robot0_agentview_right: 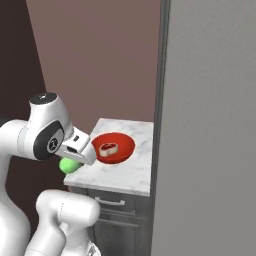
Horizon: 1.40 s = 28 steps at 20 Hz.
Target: Take the fish, corn, and steak from the freezer and place them in the bowl on the counter.
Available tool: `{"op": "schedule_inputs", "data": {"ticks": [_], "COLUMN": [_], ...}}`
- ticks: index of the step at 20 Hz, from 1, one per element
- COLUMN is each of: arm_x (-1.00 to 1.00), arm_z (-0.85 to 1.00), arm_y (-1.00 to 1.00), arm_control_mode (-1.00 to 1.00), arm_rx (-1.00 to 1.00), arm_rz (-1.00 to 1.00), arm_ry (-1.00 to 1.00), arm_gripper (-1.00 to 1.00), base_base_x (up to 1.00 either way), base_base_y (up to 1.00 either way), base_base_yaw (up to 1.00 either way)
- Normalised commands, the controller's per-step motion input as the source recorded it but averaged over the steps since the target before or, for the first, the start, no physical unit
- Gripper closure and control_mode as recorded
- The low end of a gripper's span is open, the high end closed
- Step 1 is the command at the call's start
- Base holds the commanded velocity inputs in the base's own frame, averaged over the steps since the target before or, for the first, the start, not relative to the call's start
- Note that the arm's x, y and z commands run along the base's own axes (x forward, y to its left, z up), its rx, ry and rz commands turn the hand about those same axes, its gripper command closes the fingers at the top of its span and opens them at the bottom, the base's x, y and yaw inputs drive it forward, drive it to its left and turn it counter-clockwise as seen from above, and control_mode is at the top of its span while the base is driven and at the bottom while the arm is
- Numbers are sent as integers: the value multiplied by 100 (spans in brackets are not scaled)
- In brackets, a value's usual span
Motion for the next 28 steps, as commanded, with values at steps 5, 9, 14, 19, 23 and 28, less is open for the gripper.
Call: {"op": "schedule_inputs", "data": {"ticks": [5,9,14,19,23,28], "arm_x": [0,8,40,64,99,87], "arm_z": [0,0,-1,-16,-24,-18], "arm_y": [0,0,0,0,-31,-19], "arm_control_mode": [100,-100,-100,-100,-100,-100], "arm_rx": [0,0,0,0,0,0], "arm_rz": [0,0,0,0,-5,-10], "arm_ry": [0,0,0,0,15,16], "arm_gripper": [100,100,100,100,100,100], "base_base_x": [37,26,0,0,0,0], "base_base_y": [6,3,0,0,0,0], "base_base_yaw": [0,0,0,0,0,0]}}
